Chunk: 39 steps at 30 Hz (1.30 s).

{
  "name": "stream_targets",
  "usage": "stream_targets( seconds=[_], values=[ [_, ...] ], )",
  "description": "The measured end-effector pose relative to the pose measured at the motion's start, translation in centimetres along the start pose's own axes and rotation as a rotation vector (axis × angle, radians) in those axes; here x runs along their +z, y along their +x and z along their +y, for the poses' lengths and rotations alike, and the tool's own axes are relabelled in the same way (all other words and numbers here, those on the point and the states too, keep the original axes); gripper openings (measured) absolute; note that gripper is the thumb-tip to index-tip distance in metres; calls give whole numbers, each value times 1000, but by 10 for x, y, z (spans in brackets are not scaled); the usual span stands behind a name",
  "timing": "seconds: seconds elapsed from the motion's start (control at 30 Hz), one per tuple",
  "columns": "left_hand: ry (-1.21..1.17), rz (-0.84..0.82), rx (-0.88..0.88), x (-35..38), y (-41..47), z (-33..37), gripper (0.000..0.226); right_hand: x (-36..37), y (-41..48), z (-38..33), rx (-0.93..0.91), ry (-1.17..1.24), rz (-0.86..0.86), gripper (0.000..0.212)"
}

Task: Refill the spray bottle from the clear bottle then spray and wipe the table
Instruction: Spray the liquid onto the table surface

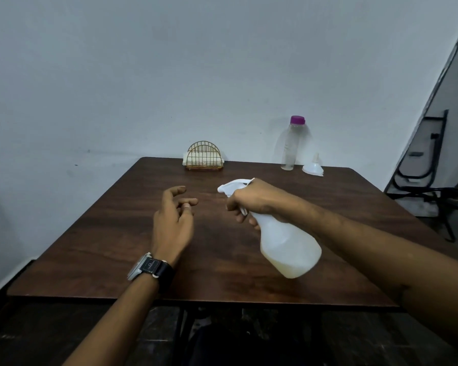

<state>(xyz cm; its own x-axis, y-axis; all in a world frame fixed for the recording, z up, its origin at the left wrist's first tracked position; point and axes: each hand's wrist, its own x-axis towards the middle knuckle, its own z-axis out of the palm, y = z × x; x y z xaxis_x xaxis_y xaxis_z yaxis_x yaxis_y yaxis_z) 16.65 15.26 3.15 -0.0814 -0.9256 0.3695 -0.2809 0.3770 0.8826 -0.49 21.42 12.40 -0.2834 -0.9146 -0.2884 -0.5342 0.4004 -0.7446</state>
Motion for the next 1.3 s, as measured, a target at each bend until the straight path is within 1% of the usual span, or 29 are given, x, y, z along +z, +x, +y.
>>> stream_targets(
  seconds=[0.1,0.17,0.27,0.33,0.43,0.5,0.57,0.6,0.63,0.67,0.77,0.9,0.93,1.03,1.1,1.2,1.3],
  values=[
    [-7,11,-10,-7,1,-3,37,-5,6,0,-19,42,12,9],
    [-12,6,-19,-9,1,-4,37,-13,13,7,-24,99,91,7],
    [-19,-9,-30,-6,-1,-4,38,-31,17,21,-35,191,194,16],
    [-32,-27,-33,0,-2,-3,38,-45,13,32,-12,217,223,6],
    [-34,-74,-20,11,-3,0,37,-75,5,55,-21,301,306,17],
    [-26,-108,-9,19,-3,1,37,-100,-4,75,-20,402,403,24],
    [-7,-134,13,28,-2,1,37,-127,-17,96,-18,500,536,28],
    [2,-141,23,31,-2,2,37,-138,-23,104,-25,535,599,24],
    [5,-150,30,36,-2,2,37,-149,-30,113,-41,583,661,13],
    [8,-159,34,41,-2,3,37,-159,-36,120,-65,604,720,7],
    [15,-192,46,55,-2,5,37,-183,-48,142,-104,572,864,7],
    [13,-223,58,75,0,8,36,-201,-51,162,-172,531,1012,12],
    [14,-227,61,78,1,8,36,-203,-48,165,-191,528,1035,10],
    [31,-241,75,88,3,8,36,-206,-36,177,-231,533,1052,21],
    [41,-246,77,91,4,7,36,-203,-27,184,-220,541,1030,18],
    [54,-247,82,94,7,3,36,-199,-14,190,-211,501,1014,35],
    [63,-245,82,95,10,1,36,-198,-3,191,-220,490,1014,23]
  ],
)
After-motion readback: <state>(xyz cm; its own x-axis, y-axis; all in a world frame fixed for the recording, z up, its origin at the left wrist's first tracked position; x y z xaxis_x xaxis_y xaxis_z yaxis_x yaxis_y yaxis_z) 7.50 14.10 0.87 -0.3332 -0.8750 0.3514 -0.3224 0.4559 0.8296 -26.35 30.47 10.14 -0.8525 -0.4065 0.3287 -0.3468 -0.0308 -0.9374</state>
